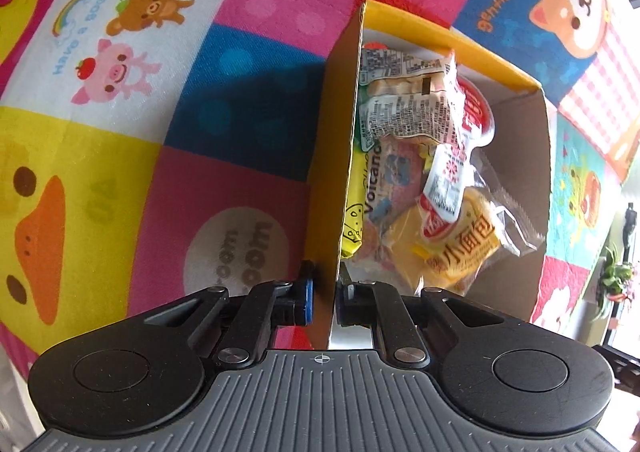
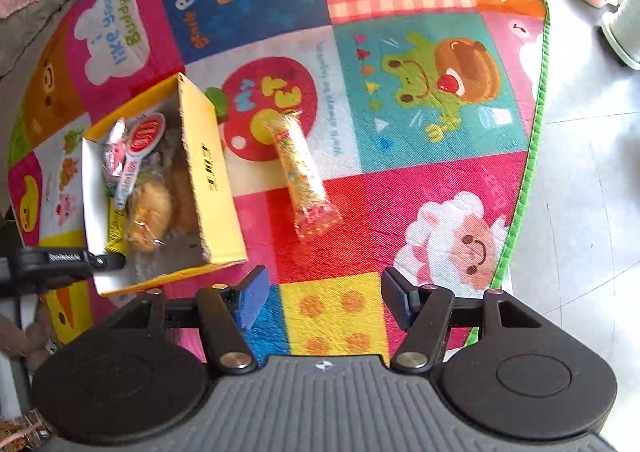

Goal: Organize objects
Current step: 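Move the right tool to the clear-wrapped cereal stick and grasp it, then carry the cereal stick with the right tool over the box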

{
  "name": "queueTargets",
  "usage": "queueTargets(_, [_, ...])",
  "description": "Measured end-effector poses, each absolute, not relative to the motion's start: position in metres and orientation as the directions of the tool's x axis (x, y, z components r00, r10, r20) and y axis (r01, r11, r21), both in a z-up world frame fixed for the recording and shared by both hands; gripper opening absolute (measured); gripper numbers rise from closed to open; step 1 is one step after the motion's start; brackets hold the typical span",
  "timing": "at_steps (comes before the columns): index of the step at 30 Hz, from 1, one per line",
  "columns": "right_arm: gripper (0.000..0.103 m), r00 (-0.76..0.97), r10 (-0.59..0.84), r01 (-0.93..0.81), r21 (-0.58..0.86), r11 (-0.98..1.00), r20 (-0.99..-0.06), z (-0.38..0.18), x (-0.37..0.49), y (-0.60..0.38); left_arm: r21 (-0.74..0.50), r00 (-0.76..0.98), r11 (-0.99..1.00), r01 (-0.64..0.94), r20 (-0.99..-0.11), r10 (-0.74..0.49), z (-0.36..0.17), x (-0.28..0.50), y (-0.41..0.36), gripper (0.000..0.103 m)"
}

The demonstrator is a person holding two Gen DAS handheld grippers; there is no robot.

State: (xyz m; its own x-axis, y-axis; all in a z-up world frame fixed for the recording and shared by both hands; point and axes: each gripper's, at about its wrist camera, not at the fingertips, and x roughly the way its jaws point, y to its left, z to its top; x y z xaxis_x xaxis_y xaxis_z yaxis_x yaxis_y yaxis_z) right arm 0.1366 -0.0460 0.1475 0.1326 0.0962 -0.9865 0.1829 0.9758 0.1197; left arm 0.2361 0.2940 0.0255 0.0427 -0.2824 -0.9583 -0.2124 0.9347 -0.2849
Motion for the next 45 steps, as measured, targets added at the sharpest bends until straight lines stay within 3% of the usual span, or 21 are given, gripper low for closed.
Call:
queueTargets(14, [0.062, 0.127, 0.129, -0.085, 0.119, 0.989, -0.983, 0.069, 0.235, -0.006, -0.195, -0.001, 0.953, -0.230, -0.980, -0.201, 0.029, 0.217, 0.279, 0.009])
queueTargets(25, [0.062, 0.116, 0.109, -0.194, 0.085, 0.977, -0.987, 0.048, 0.255, 0.012, -0.195, 0.011, 0.948, -0.252, -0.980, -0.199, 0.029, 0.211, 0.278, 0.010])
queueTargets(26, [0.061, 0.116, 0.105, -0.198, 0.080, 0.977, -0.988, 0.046, 0.256, 0.012, -0.194, 0.010, 0.949, -0.248, -0.980, -0.198, 0.029, 0.211, 0.277, 0.010])
queueTargets(32, [0.030, 0.147, 0.071, -0.255, 0.031, 0.966, -0.987, 0.043, 0.241, 0.013, -0.190, -0.007, 0.959, -0.211, -0.981, -0.196, 0.026, 0.214, 0.274, 0.010])
queueTargets(37, [0.029, 0.107, 0.063, -0.192, 0.041, 0.980, -0.992, 0.044, 0.211, 0.000, -0.196, -0.024, 0.967, -0.163, -0.979, -0.203, 0.022, 0.218, 0.270, 0.010])
queueTargets(45, [0.028, 0.038, 0.123, 0.051, 0.125, 0.991, -0.992, 0.075, 0.125, -0.025, -0.227, -0.033, 0.971, -0.071, -0.973, -0.230, 0.019, 0.226, 0.268, 0.010])
